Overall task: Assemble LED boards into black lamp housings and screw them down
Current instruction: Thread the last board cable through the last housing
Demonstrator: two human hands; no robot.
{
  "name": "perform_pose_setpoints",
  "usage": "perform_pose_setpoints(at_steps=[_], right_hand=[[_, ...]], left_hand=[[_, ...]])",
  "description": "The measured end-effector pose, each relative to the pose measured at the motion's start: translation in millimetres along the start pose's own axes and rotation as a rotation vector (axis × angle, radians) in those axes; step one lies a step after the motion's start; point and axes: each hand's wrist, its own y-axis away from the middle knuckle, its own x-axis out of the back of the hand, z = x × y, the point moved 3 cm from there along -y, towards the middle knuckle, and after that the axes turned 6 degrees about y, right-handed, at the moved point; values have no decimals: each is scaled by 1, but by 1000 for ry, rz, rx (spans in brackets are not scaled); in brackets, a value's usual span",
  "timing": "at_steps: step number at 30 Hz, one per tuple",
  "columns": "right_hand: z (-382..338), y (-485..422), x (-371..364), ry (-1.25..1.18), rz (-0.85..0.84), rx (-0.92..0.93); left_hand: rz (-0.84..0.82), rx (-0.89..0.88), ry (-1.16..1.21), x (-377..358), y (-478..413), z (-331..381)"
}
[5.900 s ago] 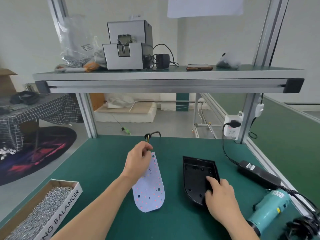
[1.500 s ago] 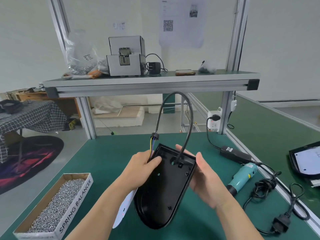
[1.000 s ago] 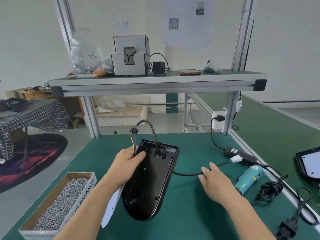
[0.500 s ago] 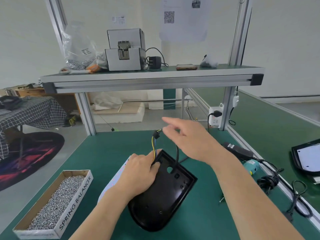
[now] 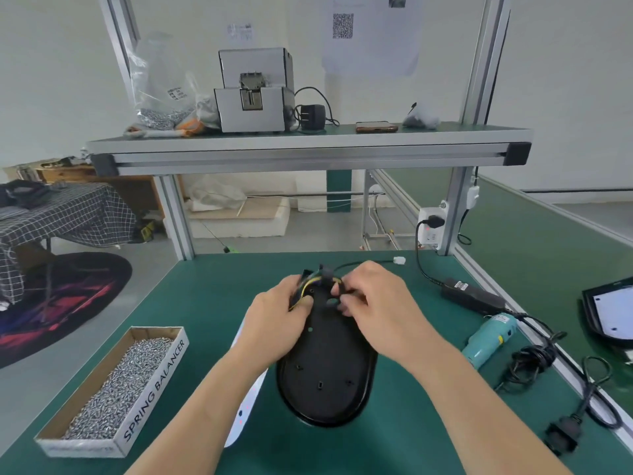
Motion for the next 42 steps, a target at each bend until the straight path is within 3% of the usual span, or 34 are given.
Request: perform_pose_setpoints(at_steps=[2,4,9,15,19,23,28,31,39,42], right_hand=[[7,7,-11,263,102,131],[14,10,-13,370,165,204],[31,14,-4,71,14,84],[32,12,-2,173,-268,-35],[27,15,-5,156,-229,-95],[28,25,-2,119,-125,-156],[34,29,6,-64,-31,-190],[34,29,4,-190,-6,-199],[33,32,5,-376,-112,-123],[28,33,7,-401,-170,-38]], left_hand=[[-26,-15,-11,-3,2,3],[-38,-21,-1,-8,6,5],[-15,-75,58,-12,14,8],[-44,-283,-128,-20,24,15],[-65,-322,-151,-18,26,16],[-381,-121,96,4,26,-11],[-276,212,353,39,25,-76],[-381,359,507,27,24,-102],[-497,354,711,3,19,-112],[-732,321,825,-15,23,-91]])
